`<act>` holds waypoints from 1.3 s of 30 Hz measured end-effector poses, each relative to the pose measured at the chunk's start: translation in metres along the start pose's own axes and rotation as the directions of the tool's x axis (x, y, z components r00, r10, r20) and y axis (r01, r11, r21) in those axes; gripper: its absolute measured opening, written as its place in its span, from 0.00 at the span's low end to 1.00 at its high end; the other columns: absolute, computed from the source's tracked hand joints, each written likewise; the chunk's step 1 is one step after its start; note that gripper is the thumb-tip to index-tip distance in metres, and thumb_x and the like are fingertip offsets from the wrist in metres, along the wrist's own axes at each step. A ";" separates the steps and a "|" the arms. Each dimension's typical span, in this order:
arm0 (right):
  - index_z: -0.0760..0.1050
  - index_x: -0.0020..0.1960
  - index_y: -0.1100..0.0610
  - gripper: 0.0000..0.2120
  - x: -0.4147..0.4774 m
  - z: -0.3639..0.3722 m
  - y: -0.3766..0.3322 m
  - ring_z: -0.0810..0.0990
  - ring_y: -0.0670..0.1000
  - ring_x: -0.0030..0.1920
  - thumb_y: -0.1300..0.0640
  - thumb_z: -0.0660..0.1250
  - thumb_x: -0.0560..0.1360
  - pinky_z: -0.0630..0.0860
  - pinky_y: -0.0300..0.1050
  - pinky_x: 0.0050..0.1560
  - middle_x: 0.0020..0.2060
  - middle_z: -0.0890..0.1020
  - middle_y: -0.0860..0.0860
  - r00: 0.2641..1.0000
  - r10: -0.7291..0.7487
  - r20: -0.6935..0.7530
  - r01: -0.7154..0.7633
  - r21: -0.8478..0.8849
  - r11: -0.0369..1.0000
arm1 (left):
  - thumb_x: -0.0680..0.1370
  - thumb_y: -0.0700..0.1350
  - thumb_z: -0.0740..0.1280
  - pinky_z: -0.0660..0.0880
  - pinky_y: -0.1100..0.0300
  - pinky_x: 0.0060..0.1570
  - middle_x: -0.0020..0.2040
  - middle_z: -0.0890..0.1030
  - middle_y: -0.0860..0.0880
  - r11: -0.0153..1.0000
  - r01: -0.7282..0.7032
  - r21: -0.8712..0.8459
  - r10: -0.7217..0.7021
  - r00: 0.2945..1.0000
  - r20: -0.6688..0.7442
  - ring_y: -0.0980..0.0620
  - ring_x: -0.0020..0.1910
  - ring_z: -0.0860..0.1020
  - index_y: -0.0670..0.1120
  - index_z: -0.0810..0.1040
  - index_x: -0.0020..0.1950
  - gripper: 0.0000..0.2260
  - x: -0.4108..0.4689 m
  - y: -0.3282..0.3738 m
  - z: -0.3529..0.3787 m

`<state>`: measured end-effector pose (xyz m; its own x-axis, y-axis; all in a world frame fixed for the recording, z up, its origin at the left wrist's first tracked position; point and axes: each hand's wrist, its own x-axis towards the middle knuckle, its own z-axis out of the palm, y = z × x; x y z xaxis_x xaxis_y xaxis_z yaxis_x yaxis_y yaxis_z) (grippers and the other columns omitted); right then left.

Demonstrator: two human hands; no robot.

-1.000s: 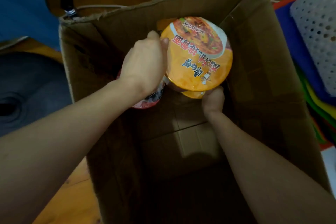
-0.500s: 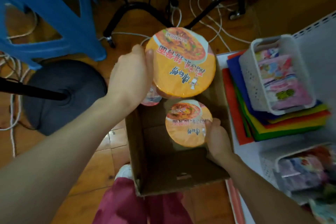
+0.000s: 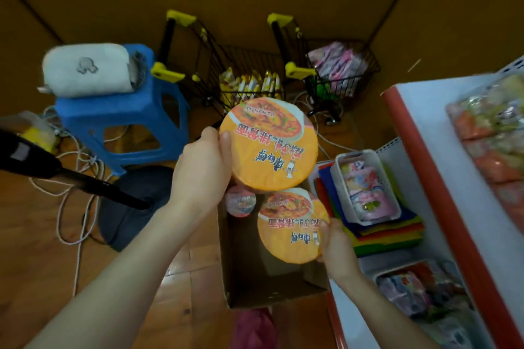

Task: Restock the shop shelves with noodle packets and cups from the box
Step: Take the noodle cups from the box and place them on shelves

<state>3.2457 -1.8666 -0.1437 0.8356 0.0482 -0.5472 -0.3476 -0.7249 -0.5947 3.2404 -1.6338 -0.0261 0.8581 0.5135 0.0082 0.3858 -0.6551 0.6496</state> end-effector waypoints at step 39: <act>0.60 0.30 0.53 0.20 -0.559 -0.293 -0.073 0.70 0.51 0.37 0.54 0.52 0.81 0.60 0.45 0.35 0.28 0.66 0.47 0.742 -0.293 -0.603 0.014 -0.423 0.906 | 0.81 0.43 0.53 0.78 0.49 0.39 0.35 0.79 0.33 0.623 -0.647 -0.440 0.736 0.675 0.049 0.40 0.35 0.82 0.36 0.72 0.42 0.15 -0.264 0.361 -0.378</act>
<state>2.9288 -2.0417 0.3780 0.9782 -0.1668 0.1235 -0.1238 -0.9466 -0.2976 3.0248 -1.7963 0.4940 0.8802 -0.1626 0.4460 -0.4636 -0.4961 0.7341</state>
